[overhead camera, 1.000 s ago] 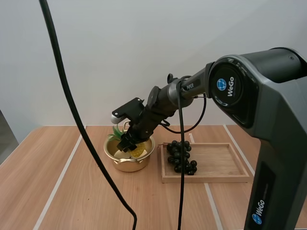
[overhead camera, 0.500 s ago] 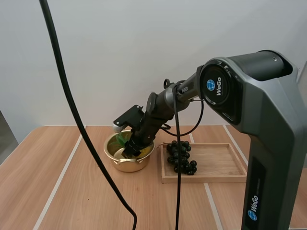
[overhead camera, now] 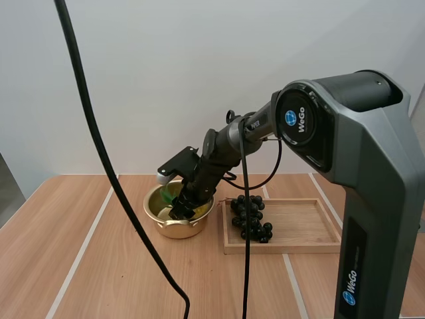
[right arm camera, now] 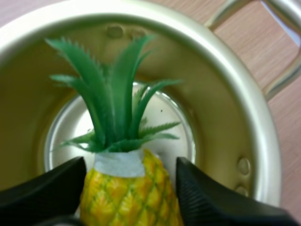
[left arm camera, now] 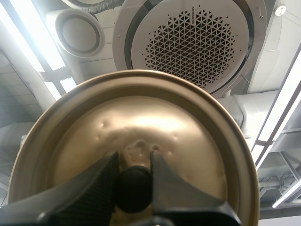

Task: Open the pot, put the pineapple inside, and close it

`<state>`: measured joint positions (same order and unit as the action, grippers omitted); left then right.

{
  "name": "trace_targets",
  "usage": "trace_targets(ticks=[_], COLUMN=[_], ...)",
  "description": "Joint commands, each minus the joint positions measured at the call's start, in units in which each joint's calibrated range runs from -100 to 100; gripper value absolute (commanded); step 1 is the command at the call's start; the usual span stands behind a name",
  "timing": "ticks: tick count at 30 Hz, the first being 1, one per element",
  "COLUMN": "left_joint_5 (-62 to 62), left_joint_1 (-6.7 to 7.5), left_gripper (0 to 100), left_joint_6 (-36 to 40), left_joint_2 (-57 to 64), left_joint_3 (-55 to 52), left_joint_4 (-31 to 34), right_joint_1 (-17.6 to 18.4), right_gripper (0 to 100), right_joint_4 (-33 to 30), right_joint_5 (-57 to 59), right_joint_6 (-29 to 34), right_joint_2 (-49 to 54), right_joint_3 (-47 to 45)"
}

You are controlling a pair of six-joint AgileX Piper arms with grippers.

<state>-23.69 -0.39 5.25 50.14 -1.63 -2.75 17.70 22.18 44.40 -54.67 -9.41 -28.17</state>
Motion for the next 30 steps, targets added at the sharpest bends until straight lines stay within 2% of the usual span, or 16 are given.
trace_targets(ticks=[1,9,18,21,25,30], left_joint_5=[1.68,4.43,4.23,4.23,4.23,5.67], left_joint_1=[-0.03,-0.03,-0.03,-0.03,-0.03,-0.03], left_gripper=[0,0,0,0,0,0], left_joint_6=[0.31,0.31,0.31,0.31,0.21,0.21], left_joint_2=[0.18,0.18,0.18,0.18,0.18,0.18], left_joint_3=[0.39,0.39,0.39,0.39,0.39,0.39], left_joint_4=[0.45,0.45,0.45,0.45,0.45,0.45], right_joint_1=[0.08,0.08,0.08,0.08,-1.07,-5.84], right_gripper=[100,100,100,100,100,100], right_joint_4=[-2.00,-1.47,0.91,1.05,1.05,1.05], right_joint_5=[2.96,-1.79,-12.09,-18.21,-25.71,-26.74], right_joint_6=[-0.91,-1.04,-0.72,1.90,9.65,17.17], right_joint_2=[0.17,2.37,15.62,20.93,28.29,36.50], right_joint_3=[-0.16,-0.16,-0.16,-0.16,-0.16,-0.16])
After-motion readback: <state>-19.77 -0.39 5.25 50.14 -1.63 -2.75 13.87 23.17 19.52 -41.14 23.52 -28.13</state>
